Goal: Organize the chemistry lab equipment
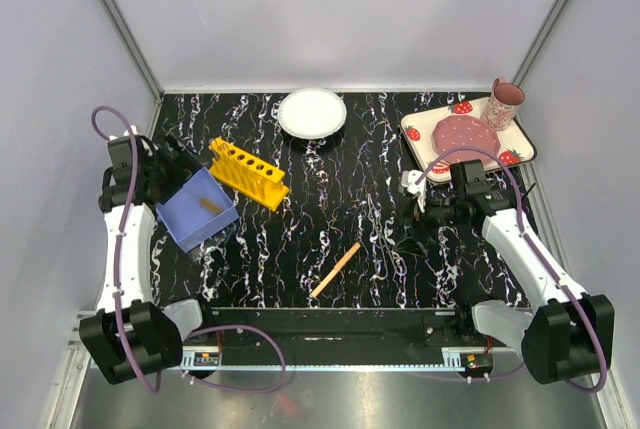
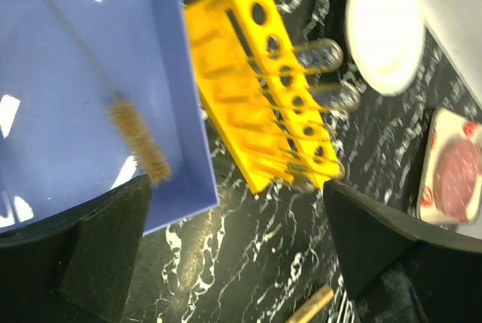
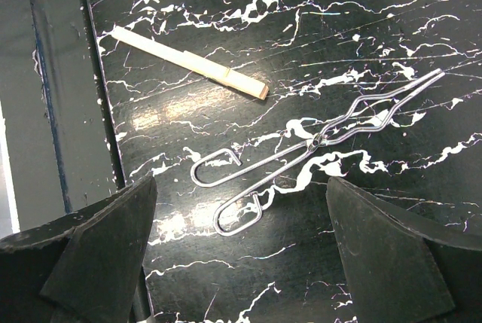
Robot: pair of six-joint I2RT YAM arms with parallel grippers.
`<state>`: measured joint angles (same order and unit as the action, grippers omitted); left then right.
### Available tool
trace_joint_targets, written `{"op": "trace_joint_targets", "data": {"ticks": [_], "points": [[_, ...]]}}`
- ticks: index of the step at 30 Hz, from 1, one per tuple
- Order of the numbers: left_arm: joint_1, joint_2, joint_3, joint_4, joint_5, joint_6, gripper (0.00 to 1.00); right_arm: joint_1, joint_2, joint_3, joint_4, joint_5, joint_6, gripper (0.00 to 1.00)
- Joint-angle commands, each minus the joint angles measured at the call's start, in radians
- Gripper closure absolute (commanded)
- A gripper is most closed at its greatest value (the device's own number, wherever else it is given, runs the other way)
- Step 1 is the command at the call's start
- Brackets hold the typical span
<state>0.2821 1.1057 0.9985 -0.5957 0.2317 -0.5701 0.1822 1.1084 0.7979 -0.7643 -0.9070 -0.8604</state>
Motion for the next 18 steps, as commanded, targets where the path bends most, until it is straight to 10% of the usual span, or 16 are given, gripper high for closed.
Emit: {"op": "trace_joint_targets", "data": {"ticks": [1,10,18], "points": [[0.003,-0.061,-0.046,0.102,0.265,0.067,0.01,-0.004,-0.007,-0.003,0.006,-0.020,-0.028,0.00],[-0.070,-0.219,-0.124,0.160,0.498,0.096,0.01,-0.003,0.001,-0.011,0.057,-0.013,0.038,0.00],[-0.548,-0.296,-0.176,0.148,0.270,0.104,0.01,-0.004,0.025,-0.003,0.074,-0.023,0.078,0.00]]}}
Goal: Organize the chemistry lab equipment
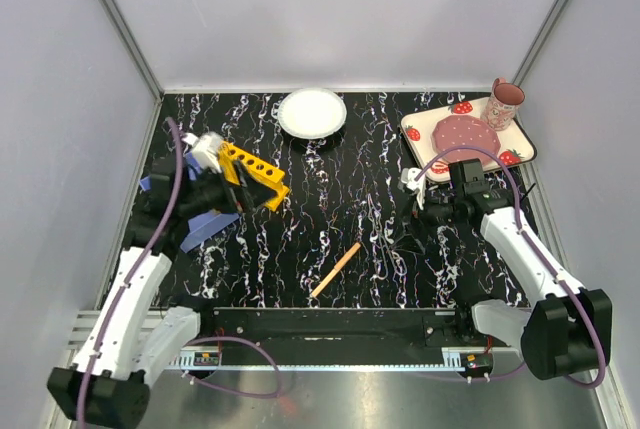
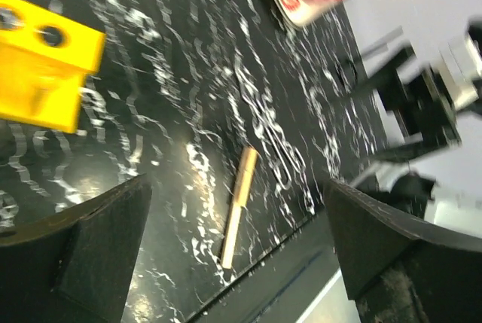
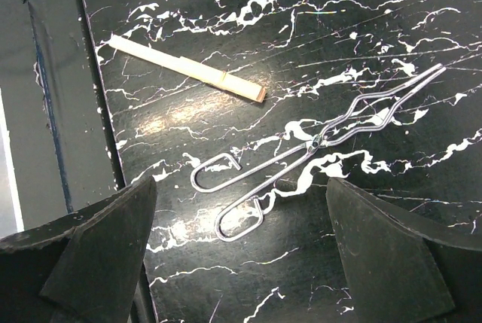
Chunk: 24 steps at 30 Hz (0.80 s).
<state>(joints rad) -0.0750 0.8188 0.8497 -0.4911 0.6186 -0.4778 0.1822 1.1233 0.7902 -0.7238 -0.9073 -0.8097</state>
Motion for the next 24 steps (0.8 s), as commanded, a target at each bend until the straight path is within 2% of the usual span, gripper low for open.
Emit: {"op": "trace_joint_targets", "data": {"ticks": [1,4,6,7,9,10,12,13,15,19,24], "points": [[-0.242,0.006,-0.034,0.042,-0.147,0.007,0.01,-0.003,0.013,0.006,0.034,-0.019,0.027,0.00],[-0.495,0.072,-0.037,0.022,-0.294,-0.004,0.01,-0.004,0.016,0.004,0.035,-0.013,0.030,0.00],[-0.587,0.120,-0.029,0.020,-0.403,-0.019,0.01,-0.004,0.021,0.006,0.034,-0.010,0.030,0.00],[-0.673,0.176,-0.023,0.019,-0.434,-0.025,0.01,-0.006,0.021,0.006,0.034,-0.008,0.032,0.00],[-0.756,0.245,0.017,0.014,-0.534,-0.028,0.01,-0.006,0.023,0.004,0.035,-0.007,0.030,0.00],[-0.826,0.323,0.034,0.008,-0.565,-0.028,0.01,-0.010,0.024,0.003,0.034,-0.007,0.030,0.00],[-0.887,0.408,0.104,-0.023,-0.647,-0.025,0.01,-0.013,0.021,0.004,0.035,-0.004,0.029,0.00],[-0.935,0.501,0.133,-0.039,-0.672,-0.022,0.01,-0.016,0.023,0.003,0.035,-0.004,0.029,0.00],[-0.973,0.593,0.220,-0.092,-0.733,-0.015,0.01,-0.021,0.020,0.003,0.034,-0.002,0.029,0.00],[-1.039,0.833,0.359,-0.159,-0.764,0.007,0.03,-0.027,0.016,-0.002,0.035,-0.001,0.027,0.00],[-1.066,0.985,0.466,-0.208,-0.787,0.011,0.19,-0.030,0.013,-0.003,0.034,0.002,0.023,0.00]]}}
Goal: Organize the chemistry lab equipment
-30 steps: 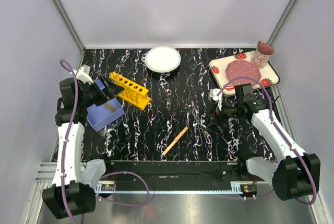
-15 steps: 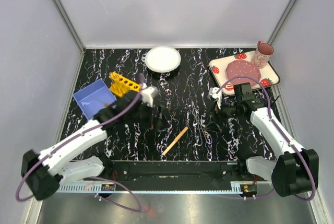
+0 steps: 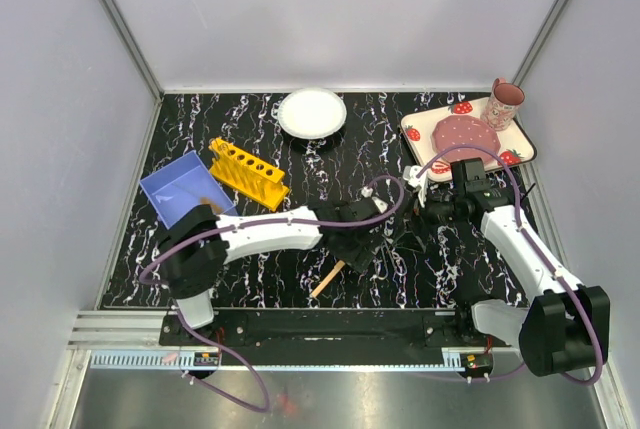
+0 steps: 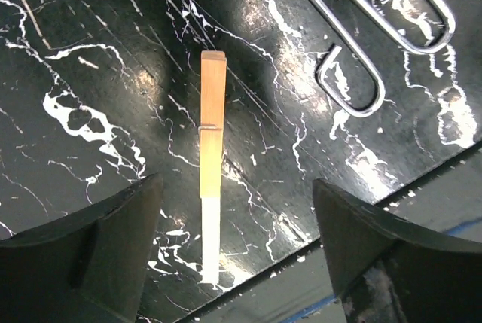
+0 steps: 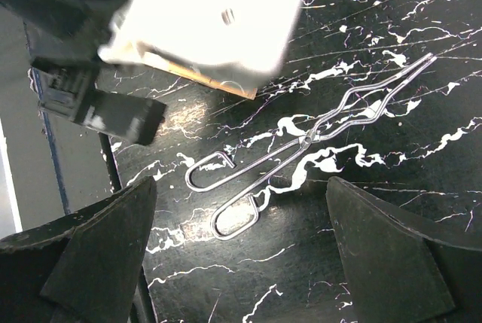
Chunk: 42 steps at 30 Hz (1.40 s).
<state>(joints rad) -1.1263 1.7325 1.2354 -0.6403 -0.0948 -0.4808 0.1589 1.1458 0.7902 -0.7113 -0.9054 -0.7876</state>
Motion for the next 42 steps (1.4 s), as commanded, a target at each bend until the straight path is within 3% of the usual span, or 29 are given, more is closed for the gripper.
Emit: {"op": "trace_joint_targets", "data": {"ticks": [1,2,5,15,22,23,26,31,35,40,42], "points": [[-0.016,0.082,0.088,-0.062,-0.072,0.013,0.23,-0.007,-0.009,-0.003,0.021,0.002,0.001,0.00],[-0.017,0.093,0.096,-0.062,-0.071,0.013,0.28,-0.006,-0.008,-0.003,0.022,0.000,-0.001,0.00],[-0.020,0.125,0.104,-0.067,-0.074,0.013,0.30,-0.009,-0.004,-0.003,0.021,0.002,-0.002,0.00],[-0.020,0.200,0.105,-0.065,-0.057,0.005,0.53,-0.007,-0.006,-0.003,0.023,0.002,-0.002,0.00],[-0.020,0.164,0.087,-0.053,-0.085,-0.012,0.92,-0.009,-0.006,-0.005,0.022,0.002,-0.004,0.00],[-0.020,0.151,0.075,-0.047,-0.088,-0.015,0.94,-0.009,-0.008,-0.005,0.023,0.002,-0.004,0.00],[-0.020,0.064,0.029,-0.018,-0.102,-0.035,1.00,-0.007,-0.009,-0.005,0.023,0.005,-0.004,0.00],[-0.020,-0.095,-0.094,0.049,-0.135,-0.099,1.00,-0.007,-0.012,-0.005,0.021,0.005,-0.007,0.00],[-0.012,-0.320,-0.206,0.106,-0.166,-0.157,1.00,-0.009,-0.018,-0.006,0.021,0.005,-0.010,0.00],[0.054,-0.583,-0.361,0.108,-0.241,-0.226,1.00,-0.009,-0.021,-0.009,0.022,0.007,-0.016,0.00],[0.132,-0.729,-0.413,0.085,-0.256,-0.229,1.00,-0.007,-0.023,-0.009,0.022,0.007,-0.018,0.00]]}}
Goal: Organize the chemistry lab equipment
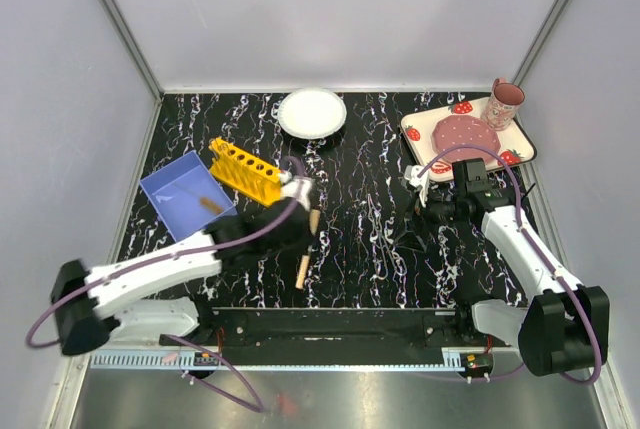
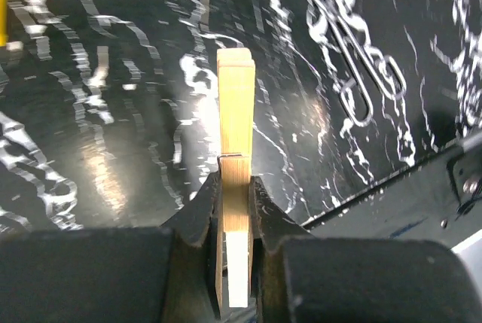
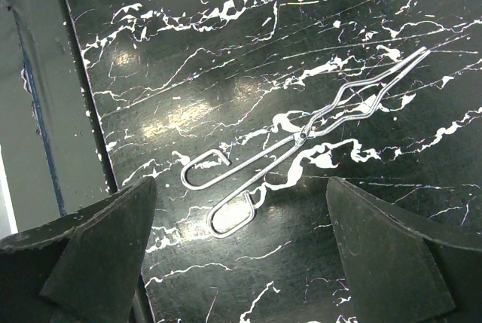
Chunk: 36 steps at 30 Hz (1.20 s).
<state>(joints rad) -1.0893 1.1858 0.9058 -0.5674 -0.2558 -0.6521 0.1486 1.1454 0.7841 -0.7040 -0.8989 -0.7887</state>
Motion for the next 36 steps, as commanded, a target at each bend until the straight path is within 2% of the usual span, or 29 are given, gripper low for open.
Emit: {"op": "trace_joint_targets", "data": {"ticks": [1,5,9,15,25,31,32,34,35,36], "points": [[0.132,-0.286,-0.100,0.009,-0.091,-0.052,1.00,0.002,-0.023,-0.003,0.015,-0.001,-0.018,0.00],[0.354,-0.520,-0.145,-0.017,-0.099,-0.026,1.00,0.002,-0.019,-0.003,0.014,0.002,-0.021,0.00],[0.500,-0.612,-0.107,-0.084,-0.114,0.029,1.00,0.002,-0.016,-0.002,0.014,0.000,-0.023,0.00],[0.604,-0.539,-0.050,-0.153,-0.120,0.057,1.00,0.003,-0.013,-0.002,0.012,0.000,-0.023,0.00],[0.765,-0.474,-0.057,-0.128,-0.025,0.085,1.00,0.002,-0.015,-0.006,0.014,0.006,-0.026,0.00],[0.954,-0.395,-0.073,-0.068,0.105,0.089,1.00,0.002,-0.015,-0.005,0.014,0.008,-0.026,0.00],[1.026,-0.373,-0.068,-0.055,0.149,0.085,1.00,0.003,-0.018,-0.005,0.014,0.008,-0.026,0.00],[1.094,-0.300,-0.051,-0.049,0.194,0.059,1.00,0.000,-0.018,-0.006,0.014,0.009,-0.026,0.00],[1.188,-0.273,-0.038,-0.043,0.225,0.045,1.00,0.002,-0.019,-0.008,0.014,0.009,-0.026,0.00],[1.227,-0.223,-0.032,-0.037,0.233,0.014,1.00,0.002,-0.021,-0.008,0.014,0.009,-0.027,0.00]]}}
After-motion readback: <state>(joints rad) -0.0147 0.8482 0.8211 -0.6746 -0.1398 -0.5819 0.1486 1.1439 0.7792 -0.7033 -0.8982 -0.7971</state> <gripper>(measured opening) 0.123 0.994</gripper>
